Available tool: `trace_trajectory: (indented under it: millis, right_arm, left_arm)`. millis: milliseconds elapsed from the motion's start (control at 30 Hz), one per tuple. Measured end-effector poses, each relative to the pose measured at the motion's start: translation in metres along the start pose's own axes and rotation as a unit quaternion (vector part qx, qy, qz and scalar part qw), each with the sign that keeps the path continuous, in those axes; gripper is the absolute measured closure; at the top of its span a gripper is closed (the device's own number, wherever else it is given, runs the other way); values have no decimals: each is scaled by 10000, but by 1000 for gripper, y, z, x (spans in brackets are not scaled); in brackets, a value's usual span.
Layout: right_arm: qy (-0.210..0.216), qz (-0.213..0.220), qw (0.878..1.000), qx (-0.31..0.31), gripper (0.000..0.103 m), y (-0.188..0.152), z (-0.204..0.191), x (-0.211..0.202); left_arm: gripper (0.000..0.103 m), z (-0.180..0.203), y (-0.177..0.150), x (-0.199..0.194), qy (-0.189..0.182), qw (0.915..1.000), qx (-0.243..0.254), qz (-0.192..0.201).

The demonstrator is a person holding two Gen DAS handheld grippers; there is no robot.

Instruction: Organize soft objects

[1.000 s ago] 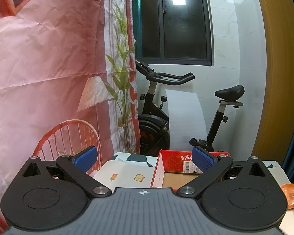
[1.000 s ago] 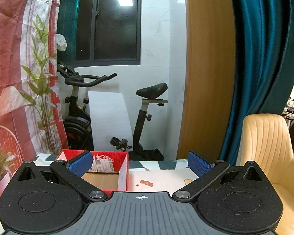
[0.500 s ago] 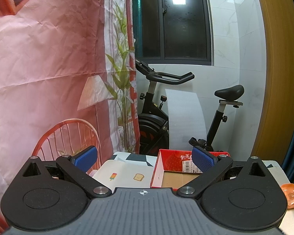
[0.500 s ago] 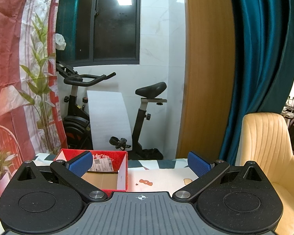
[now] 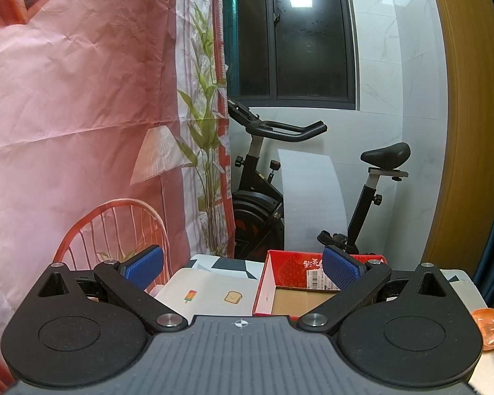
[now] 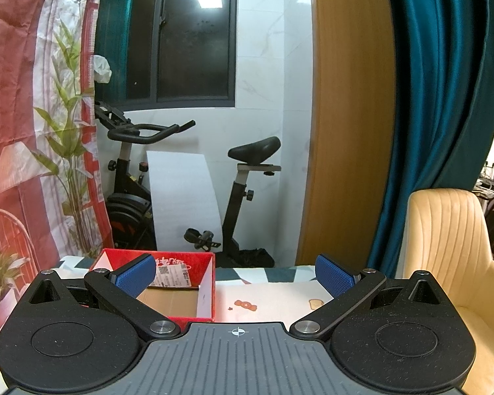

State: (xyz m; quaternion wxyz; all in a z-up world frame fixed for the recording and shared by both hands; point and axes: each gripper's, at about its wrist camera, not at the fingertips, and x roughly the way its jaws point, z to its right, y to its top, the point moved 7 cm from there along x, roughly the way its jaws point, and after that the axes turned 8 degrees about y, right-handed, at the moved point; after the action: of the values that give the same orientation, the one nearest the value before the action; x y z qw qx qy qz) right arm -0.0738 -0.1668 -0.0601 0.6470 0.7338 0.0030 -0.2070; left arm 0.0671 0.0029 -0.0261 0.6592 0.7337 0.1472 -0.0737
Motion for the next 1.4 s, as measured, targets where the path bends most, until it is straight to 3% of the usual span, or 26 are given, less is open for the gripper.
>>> trace_trajectory:
  millis: [800,1067,1167,1400]
  right_arm:
    - [141,114,9997,171,0,-6,6,2]
    - [624,158,9972,391,0,-11,6,12]
    - [762,310,9957,426,0,-16,7,18]
    - [800,206,9961,310,0,-48,-1,50]
  left_arm:
    - [0,0,-5,4,-40,9999,-47,-146]
    - [0,-2,-9,13,61,9997,9,-225]
    - [0,-3,-15,22,146,9994,73,-313]
    - [0,-4,-42,45,233,9977,375,-512]
